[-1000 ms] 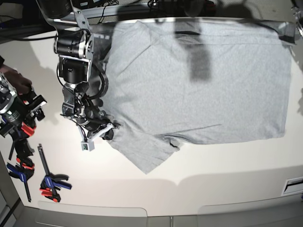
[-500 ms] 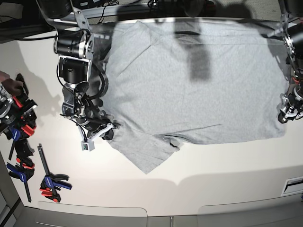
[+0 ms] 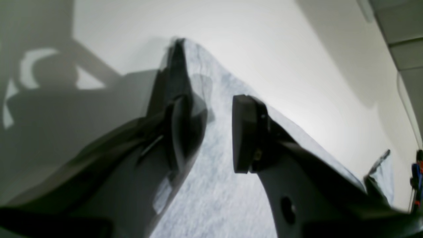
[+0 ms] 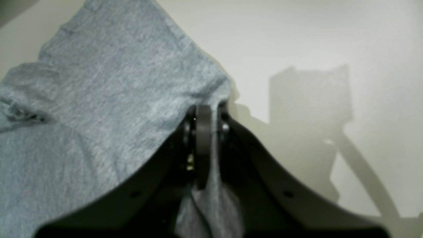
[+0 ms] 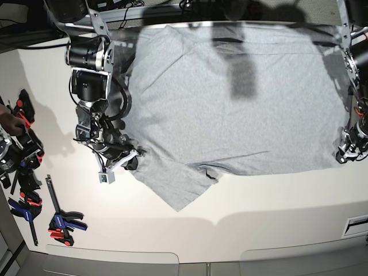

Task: Fold the T-shirt properly
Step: 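Reach the right gripper to the hem corner and grasp it, then lift the hem corner and pull it toward the collar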

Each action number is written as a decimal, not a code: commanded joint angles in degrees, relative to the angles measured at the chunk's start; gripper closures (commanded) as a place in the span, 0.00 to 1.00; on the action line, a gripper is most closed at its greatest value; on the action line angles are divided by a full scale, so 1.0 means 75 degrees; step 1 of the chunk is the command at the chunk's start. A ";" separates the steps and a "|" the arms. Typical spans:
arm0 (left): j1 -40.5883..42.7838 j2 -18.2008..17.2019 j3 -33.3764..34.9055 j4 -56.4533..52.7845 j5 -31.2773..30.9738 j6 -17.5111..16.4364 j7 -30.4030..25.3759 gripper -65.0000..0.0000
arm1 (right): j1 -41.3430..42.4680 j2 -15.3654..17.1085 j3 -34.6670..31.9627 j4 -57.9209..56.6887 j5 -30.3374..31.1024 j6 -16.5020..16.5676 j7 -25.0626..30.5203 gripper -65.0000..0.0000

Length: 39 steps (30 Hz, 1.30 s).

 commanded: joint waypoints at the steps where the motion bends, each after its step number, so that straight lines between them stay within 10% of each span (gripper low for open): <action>1: -0.0187 -0.0128 0.0000 0.0090 -0.0064 -0.0061 -0.0102 0.69 | 0.0184 0.0061 -0.0009 0.0052 -0.0052 -0.0029 0.0006 1.00; 10: -0.0152 0.0187 0.0000 0.0087 0.0332 -0.0058 -0.0335 0.70 | 0.0184 0.0061 -0.0009 0.0052 -0.0055 -0.0029 0.0052 1.00; 17: -0.0152 0.0169 0.0000 0.0090 0.0332 -0.0058 -0.0606 1.00 | 0.0189 0.0082 -0.0009 0.0055 0.0020 -0.0023 0.0029 1.00; 24: -0.0149 -0.0020 0.0000 0.0090 0.0315 -0.0472 -0.0612 1.00 | 0.0184 0.0192 0.0000 0.0627 0.1090 0.1090 -0.0621 1.00; 31: -0.0149 -0.0452 -0.0003 0.0090 -0.1160 -0.1652 0.0498 1.00 | -0.0032 0.0230 -0.0003 0.1990 0.2235 0.1360 -0.1915 1.00; 39: -0.0023 -0.1072 -0.0003 0.0093 -0.2594 -0.1730 0.1749 1.00 | -0.1545 0.0227 0.0376 0.5033 0.3092 0.1360 -0.3261 1.00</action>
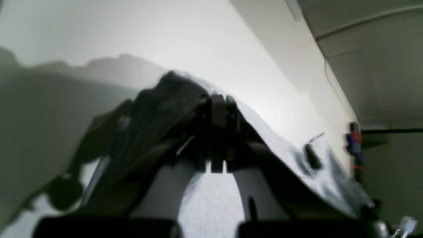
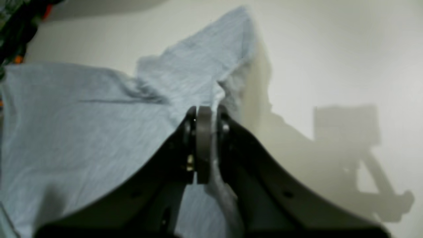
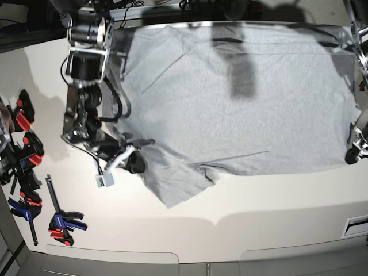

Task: Fold the T-shirt properly
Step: 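Lift the hem corner and pull it toward the collar, then carry the held hem corner over the shirt toward the shoulder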

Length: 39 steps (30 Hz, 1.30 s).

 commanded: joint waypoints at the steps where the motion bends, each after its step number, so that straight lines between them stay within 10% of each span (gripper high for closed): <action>1: -0.0137 -0.0254 -0.0026 0.0093 -0.0370 -0.0101 0.0032 1.00 | 0.0038 0.0108 0.0213 0.0466 0.0271 0.0095 0.0047 1.00; 15: 0.1195 -0.0860 -0.0032 0.0128 -0.2430 -0.0101 0.1498 1.00 | -0.1408 0.0114 0.3005 0.1571 0.1979 0.0095 -0.1515 1.00; 33: 0.2384 -0.0851 -0.0032 0.1445 -0.2276 -0.0101 0.1897 0.96 | -0.1929 0.0085 0.3214 0.1568 0.2474 0.0095 -0.2340 1.00; 39: 0.2381 -0.0860 -0.0035 0.1480 -0.2425 -0.0101 0.1886 0.79 | -0.1886 0.0093 0.3217 0.1577 0.2570 0.0095 -0.2302 0.71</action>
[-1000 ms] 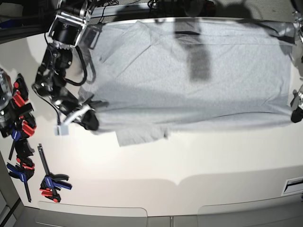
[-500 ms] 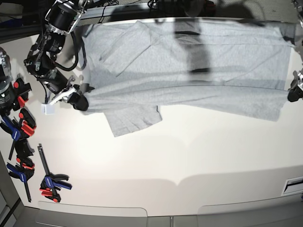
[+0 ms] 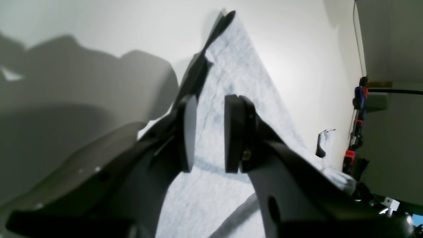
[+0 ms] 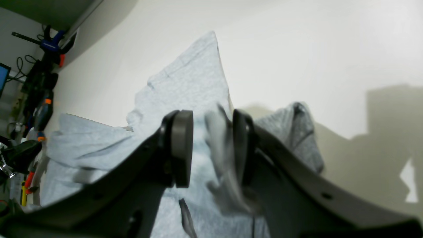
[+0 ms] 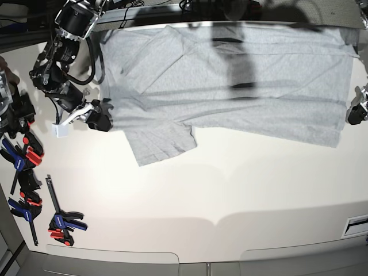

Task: Fold the T-shirt properly
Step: 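Carry the held hem corner over the shirt toward the shoulder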

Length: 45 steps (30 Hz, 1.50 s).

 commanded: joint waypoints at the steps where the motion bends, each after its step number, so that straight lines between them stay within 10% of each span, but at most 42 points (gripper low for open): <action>1: -0.0131 -0.0277 -0.0038 0.0134 -0.0329 -0.0095 -0.0096 0.79 | 0.0172 0.0114 0.0044 0.0166 0.0411 0.0072 0.0213 0.71; 11: -0.0152 -0.0315 -0.0035 0.0624 -0.0495 -0.0095 -0.0093 0.79 | 0.1282 0.0102 0.0437 0.0169 0.0597 0.0072 0.0204 0.71; 28: -0.0326 0.0941 -0.0035 0.1119 0.2261 -0.0095 -0.1708 0.90 | 0.1903 -0.0729 -0.1871 0.0146 -0.2518 0.0072 0.1728 0.71; 37: -0.0560 0.1230 -0.0035 0.1116 0.4188 -0.0095 -0.2264 0.92 | 0.1900 -0.1285 -0.1953 0.0146 -0.2754 0.0072 0.1824 0.71; 45: -0.0405 0.1163 -0.0035 0.1119 0.5190 0.1075 -0.2850 0.92 | 0.1900 -0.1294 -0.1932 0.0146 -0.3334 -0.0405 0.1993 0.71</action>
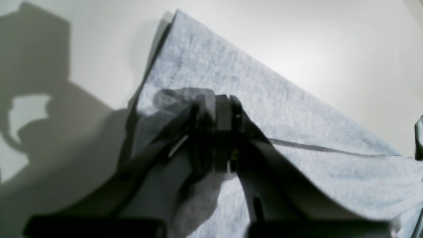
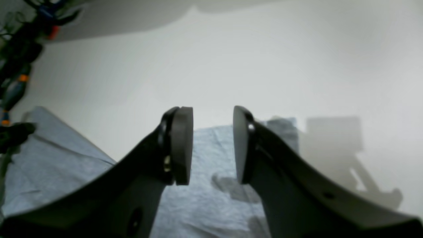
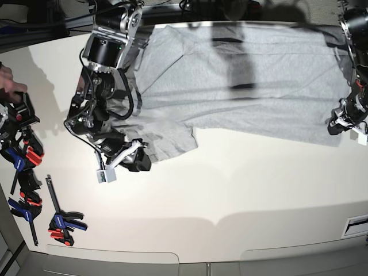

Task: Fold the T-shirt properly
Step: 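Carry the held hem corner over the shirt toward the shoulder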

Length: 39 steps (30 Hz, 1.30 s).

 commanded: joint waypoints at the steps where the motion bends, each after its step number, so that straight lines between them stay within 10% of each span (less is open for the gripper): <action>1: -0.0087 -0.0227 -0.0035 0.0085 0.0096 0.0096 0.0032 0.92 | 0.0207 0.0041 -0.0012 0.0134 0.0073 -0.0093 0.0291 0.71; 11: -0.0093 -0.0341 -0.0035 0.0085 -0.0026 0.0793 -0.0522 0.92 | 0.0207 0.0038 -0.0012 0.0131 -0.0096 -0.0198 0.0408 0.71; 17: -0.0105 -0.0379 -0.0038 0.0099 -0.1751 -0.1074 -0.0294 0.79 | 0.0204 0.0041 -0.0012 0.0122 -0.0941 -0.0997 0.0516 0.67; 23: -0.0105 -0.0379 -0.0038 0.0230 -0.3555 -0.1074 0.0469 0.65 | 0.0213 0.0044 -0.0012 -0.0688 -0.1096 -0.1381 0.1227 0.49; 39: -0.0102 -0.0376 -0.0035 0.0694 -0.3509 -0.1074 0.0743 0.65 | 0.0965 0.0023 -0.0012 -0.3296 -0.1291 -0.1961 0.1422 0.58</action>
